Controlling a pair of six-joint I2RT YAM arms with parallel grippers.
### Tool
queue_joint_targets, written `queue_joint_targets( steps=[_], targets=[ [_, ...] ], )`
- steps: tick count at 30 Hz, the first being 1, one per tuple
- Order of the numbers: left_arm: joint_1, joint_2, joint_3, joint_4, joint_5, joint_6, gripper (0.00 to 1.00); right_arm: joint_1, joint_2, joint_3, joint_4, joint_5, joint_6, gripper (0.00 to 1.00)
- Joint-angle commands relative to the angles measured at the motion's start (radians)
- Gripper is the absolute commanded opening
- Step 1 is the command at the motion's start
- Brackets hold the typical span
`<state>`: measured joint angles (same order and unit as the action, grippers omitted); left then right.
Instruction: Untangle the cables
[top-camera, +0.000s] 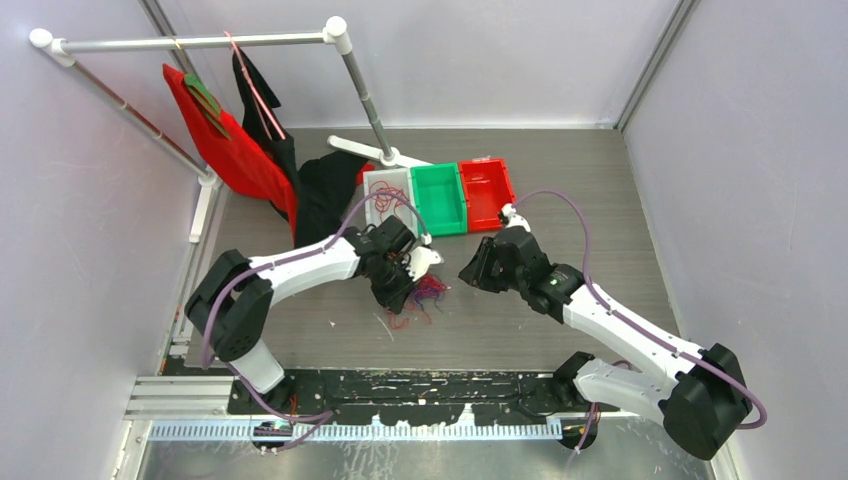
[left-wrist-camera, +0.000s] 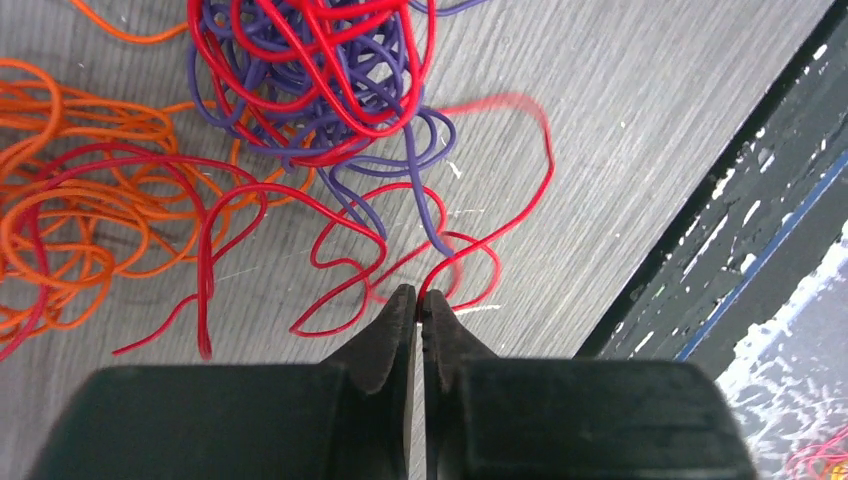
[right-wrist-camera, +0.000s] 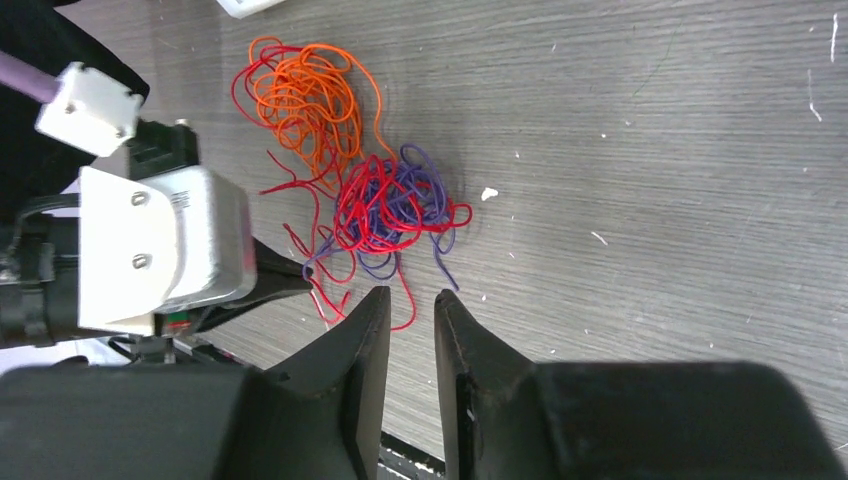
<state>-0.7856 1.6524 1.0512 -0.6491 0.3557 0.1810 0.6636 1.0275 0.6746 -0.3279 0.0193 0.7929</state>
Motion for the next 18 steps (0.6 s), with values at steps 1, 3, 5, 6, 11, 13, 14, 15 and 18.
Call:
queue_joint_targets(
  steps=[1, 3, 5, 6, 11, 13, 14, 15, 18],
  targets=[
    [-0.002, -0.111, 0.062, -0.066, 0.013, 0.032, 0.00, -0.003, -0.010, 0.028, -0.005, -0.045, -0.002, 0.28],
    [-0.002, -0.154, 0.097, -0.158, 0.040, 0.055, 0.00, -0.002, -0.006, 0.033, -0.004, -0.062, -0.013, 0.28],
    [-0.001, -0.203, 0.139, -0.239, 0.065, 0.071, 0.00, -0.003, -0.009, 0.044, 0.004, -0.079, -0.031, 0.28],
    [-0.002, -0.223, 0.156, -0.274, 0.078, 0.076, 0.00, -0.002, -0.014, 0.049, 0.019, -0.090, -0.039, 0.28],
    [-0.001, -0.294, 0.258, -0.404, 0.076, 0.085, 0.00, 0.009, -0.070, 0.058, 0.156, -0.158, -0.106, 0.39],
    [0.000, -0.309, 0.304, -0.443, 0.064, 0.081, 0.00, 0.011, -0.096, 0.057, 0.210, -0.188, -0.139, 0.44],
    [0.000, -0.310, 0.333, -0.471, 0.054, 0.080, 0.00, 0.011, -0.112, 0.057, 0.236, -0.195, -0.156, 0.45],
    [-0.001, -0.308, 0.362, -0.494, 0.038, 0.080, 0.00, 0.011, -0.129, 0.055, 0.263, -0.204, -0.171, 0.47],
    [0.003, -0.298, 0.471, -0.556, -0.035, 0.096, 0.00, 0.013, -0.189, 0.032, 0.350, -0.224, -0.212, 0.53]
  ],
)
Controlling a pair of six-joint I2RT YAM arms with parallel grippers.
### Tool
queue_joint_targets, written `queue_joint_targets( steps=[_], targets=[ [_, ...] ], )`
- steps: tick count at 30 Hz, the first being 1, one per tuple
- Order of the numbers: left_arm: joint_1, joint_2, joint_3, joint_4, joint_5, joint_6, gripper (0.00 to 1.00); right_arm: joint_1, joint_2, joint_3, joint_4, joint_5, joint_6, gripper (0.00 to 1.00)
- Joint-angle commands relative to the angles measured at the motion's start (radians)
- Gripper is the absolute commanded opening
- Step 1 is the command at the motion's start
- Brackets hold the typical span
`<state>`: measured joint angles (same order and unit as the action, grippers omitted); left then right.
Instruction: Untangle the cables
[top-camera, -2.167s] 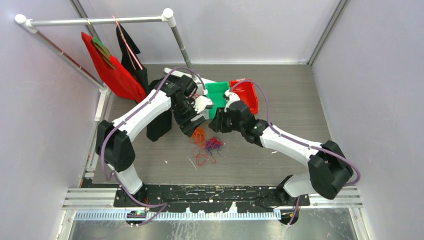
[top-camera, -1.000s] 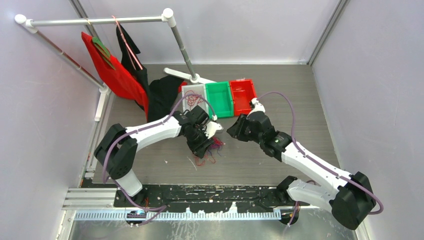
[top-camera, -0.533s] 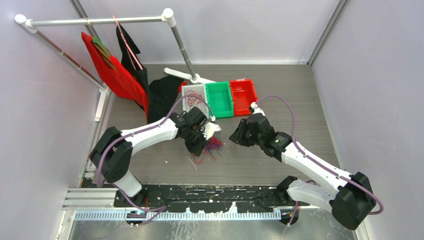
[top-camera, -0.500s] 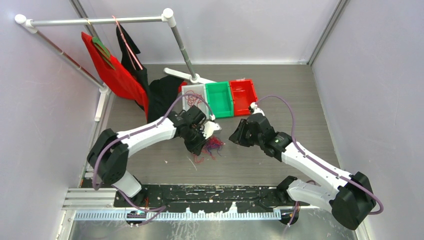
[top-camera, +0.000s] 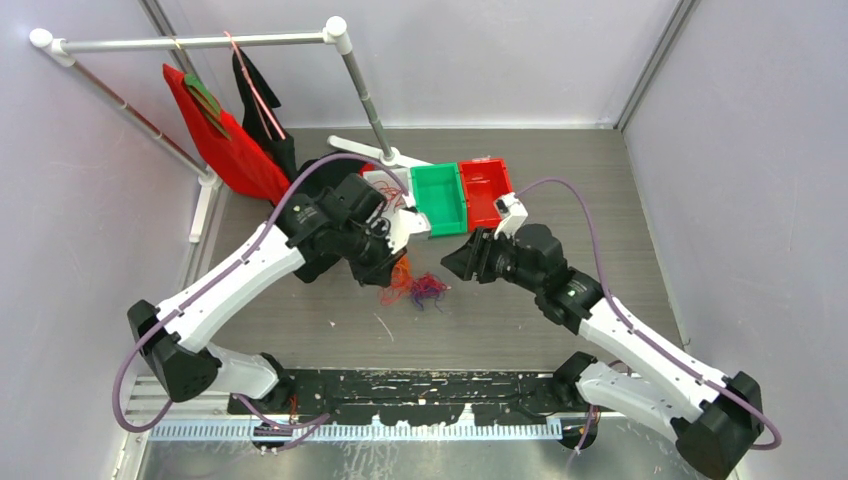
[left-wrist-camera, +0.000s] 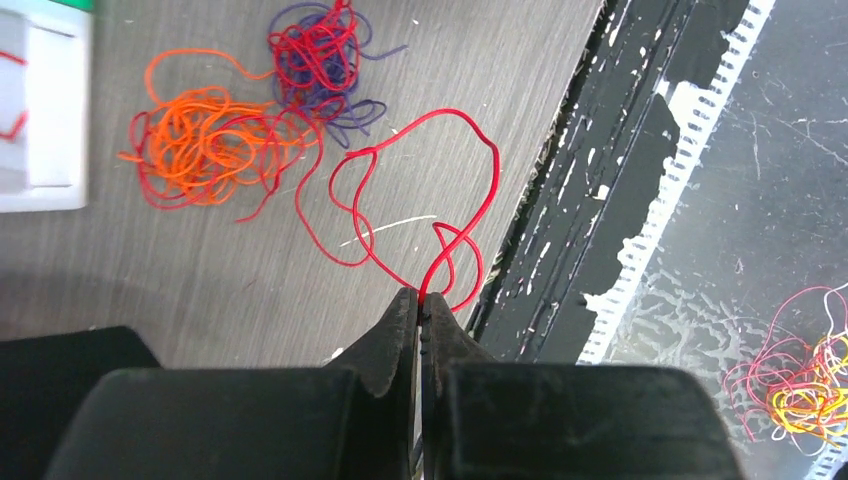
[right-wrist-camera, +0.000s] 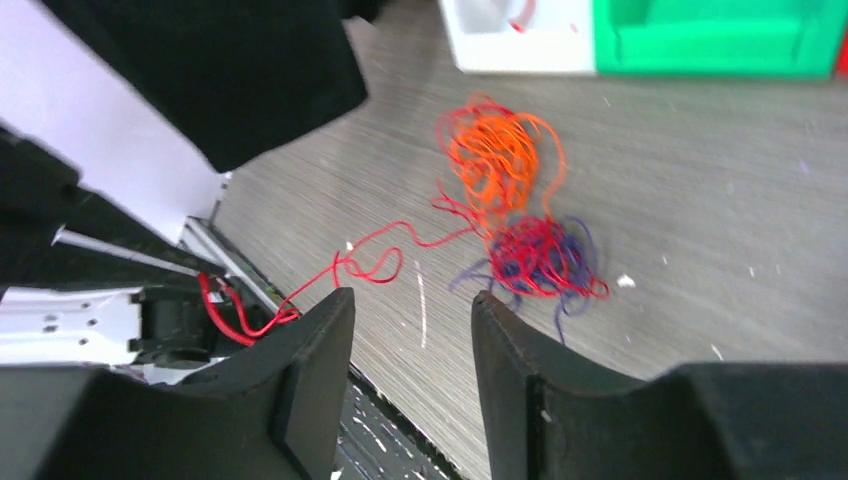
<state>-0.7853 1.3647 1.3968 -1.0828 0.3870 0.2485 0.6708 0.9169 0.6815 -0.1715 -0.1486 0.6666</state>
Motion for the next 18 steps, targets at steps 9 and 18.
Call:
queue_joint_targets(
  steps=[9, 18],
  targets=[
    [0.014, 0.054, 0.393, -0.173, -0.178, 0.018, 0.00, 0.023, -0.076, 0.055, 0.377, -0.183, -0.178, 0.62],
    [0.015, 0.105, 0.579, -0.228, -0.217, 0.068, 0.00, 0.040, 0.067, 0.087, 0.522, -0.171, -0.208, 0.63]
  ],
)
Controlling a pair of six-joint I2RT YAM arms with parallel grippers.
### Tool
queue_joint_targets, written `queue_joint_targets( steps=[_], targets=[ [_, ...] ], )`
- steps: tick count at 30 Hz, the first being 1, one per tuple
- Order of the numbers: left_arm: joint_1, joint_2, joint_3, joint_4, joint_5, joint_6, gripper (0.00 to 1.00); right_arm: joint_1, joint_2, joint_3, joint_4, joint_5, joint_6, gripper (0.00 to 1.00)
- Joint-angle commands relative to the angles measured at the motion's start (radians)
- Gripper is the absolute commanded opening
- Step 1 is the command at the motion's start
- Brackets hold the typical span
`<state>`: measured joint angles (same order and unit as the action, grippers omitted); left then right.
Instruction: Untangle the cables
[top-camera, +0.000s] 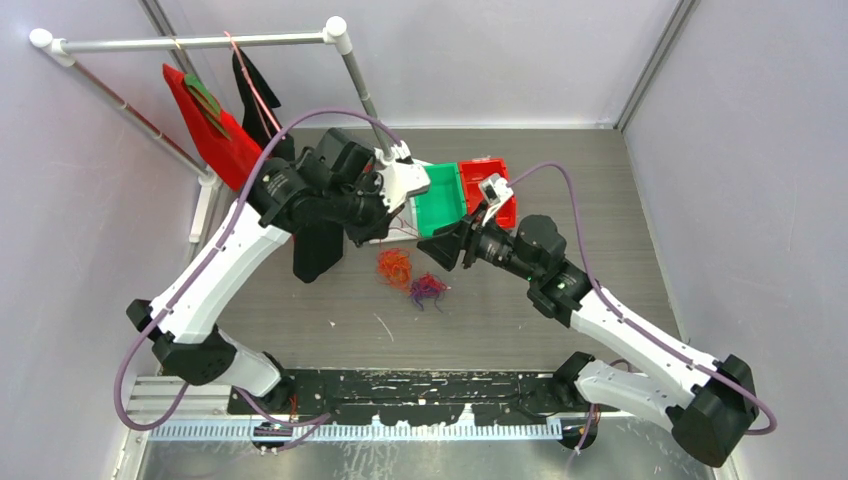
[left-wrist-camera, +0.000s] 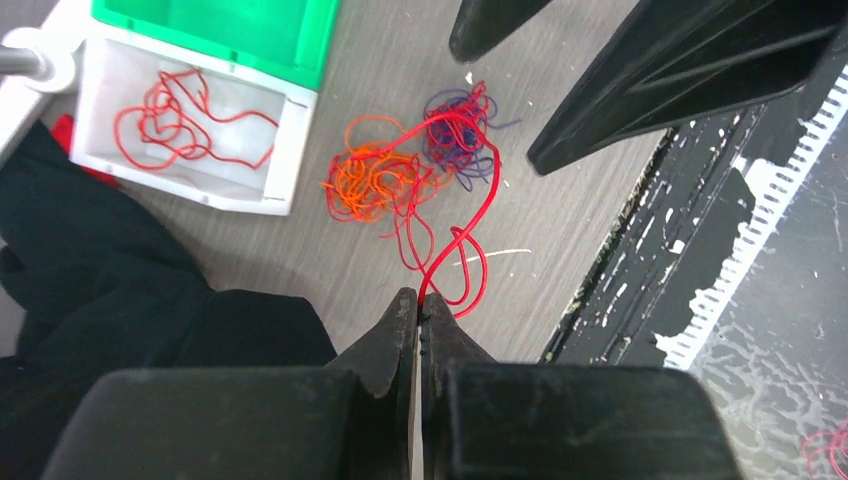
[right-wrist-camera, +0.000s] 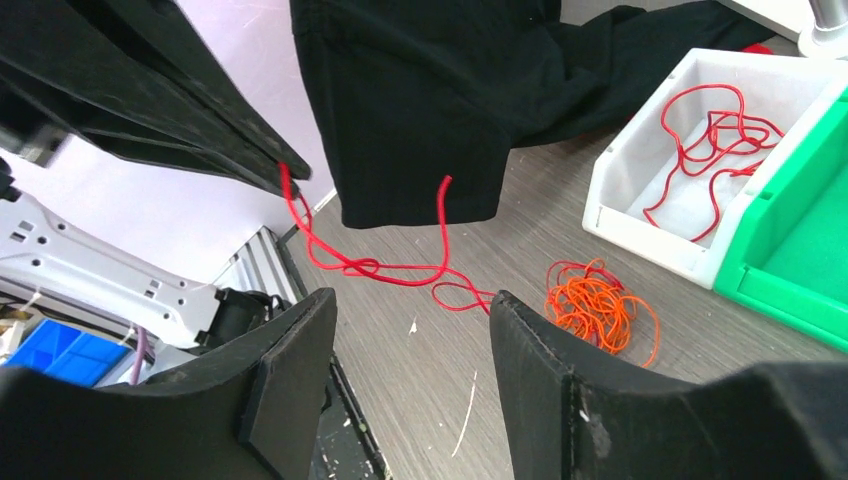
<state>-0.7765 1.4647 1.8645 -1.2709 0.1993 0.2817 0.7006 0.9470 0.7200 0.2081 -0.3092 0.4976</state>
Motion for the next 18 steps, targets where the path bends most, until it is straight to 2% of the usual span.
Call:
queue_joint_targets(
  steps=[1, 9, 14, 18],
  targets=[
    [0.006, 0.014, 0.146, -0.051, -0.031, 0.041, 0.00, 0.015, 0.054, 0.048, 0.167, -0.010, -0.044, 0.63],
    [0.006, 0.063, 0.415, -0.096, -0.064, 0.102, 0.00, 0.057, 0.178, 0.054, 0.291, 0.051, -0.106, 0.65],
    [0.006, 0.012, 0.435, -0.033, -0.033, 0.137, 0.00, 0.071, 0.254, 0.063, 0.347, 0.116, -0.140, 0.66],
    [0.006, -0.051, 0.383, 0.054, 0.017, 0.150, 0.00, 0.083, 0.317, 0.079, 0.368, 0.181, -0.179, 0.66]
  ],
)
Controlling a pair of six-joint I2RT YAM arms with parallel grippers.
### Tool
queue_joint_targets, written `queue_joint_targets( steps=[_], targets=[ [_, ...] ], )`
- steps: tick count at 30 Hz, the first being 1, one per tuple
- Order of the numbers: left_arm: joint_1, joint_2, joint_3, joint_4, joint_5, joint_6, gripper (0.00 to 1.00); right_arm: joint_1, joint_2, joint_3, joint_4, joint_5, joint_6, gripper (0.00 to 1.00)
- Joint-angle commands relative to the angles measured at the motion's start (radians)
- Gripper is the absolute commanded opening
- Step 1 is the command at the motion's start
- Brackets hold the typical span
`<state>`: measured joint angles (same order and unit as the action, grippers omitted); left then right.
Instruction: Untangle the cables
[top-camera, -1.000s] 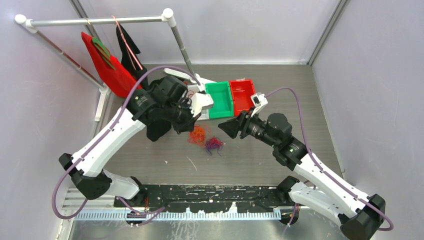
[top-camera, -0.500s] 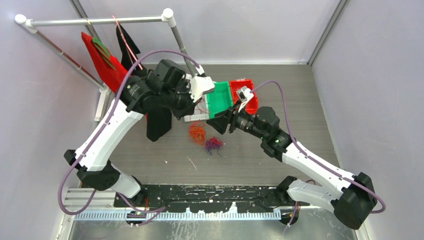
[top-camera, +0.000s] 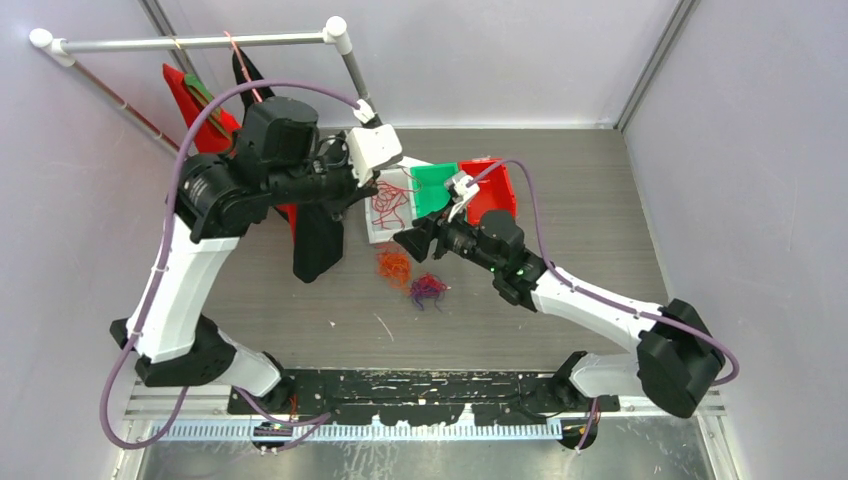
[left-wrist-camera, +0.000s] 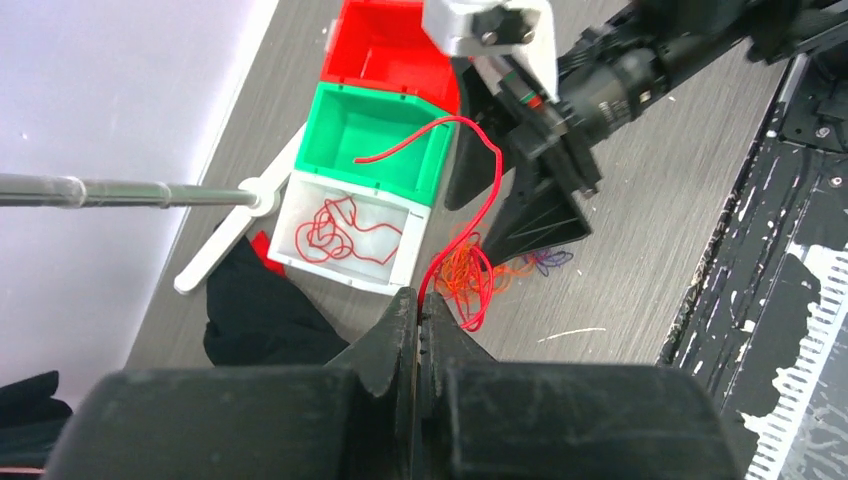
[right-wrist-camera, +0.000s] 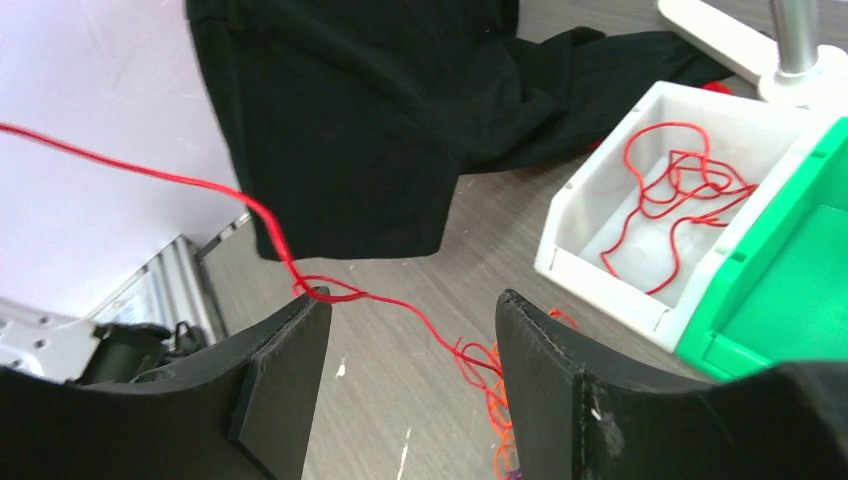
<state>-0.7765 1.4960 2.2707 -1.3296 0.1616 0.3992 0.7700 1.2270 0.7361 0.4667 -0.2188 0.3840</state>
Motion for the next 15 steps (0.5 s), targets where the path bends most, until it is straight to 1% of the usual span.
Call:
queue_joint_targets(
  steps=[1, 4, 11, 15],
  targets=[
    [0.005, -0.097, -0.034, 0.135, 0.061, 0.034, 0.00, 0.020, 0.054, 0.069, 0.109, 0.112, -0.079, 0.66],
    [0.006, -0.131, -0.039, 0.192, 0.067, 0.050, 0.00, 0.025, 0.102, 0.069, 0.120, 0.138, -0.093, 0.66],
    [0.006, -0.190, -0.041, 0.405, 0.047, 0.078, 0.00, 0.039, 0.170, 0.067, 0.176, 0.125, -0.074, 0.66],
    [0.005, -0.210, -0.039, 0.487, 0.054, 0.080, 0.00, 0.046, 0.210, 0.085, 0.190, 0.129, -0.069, 0.66]
  ],
)
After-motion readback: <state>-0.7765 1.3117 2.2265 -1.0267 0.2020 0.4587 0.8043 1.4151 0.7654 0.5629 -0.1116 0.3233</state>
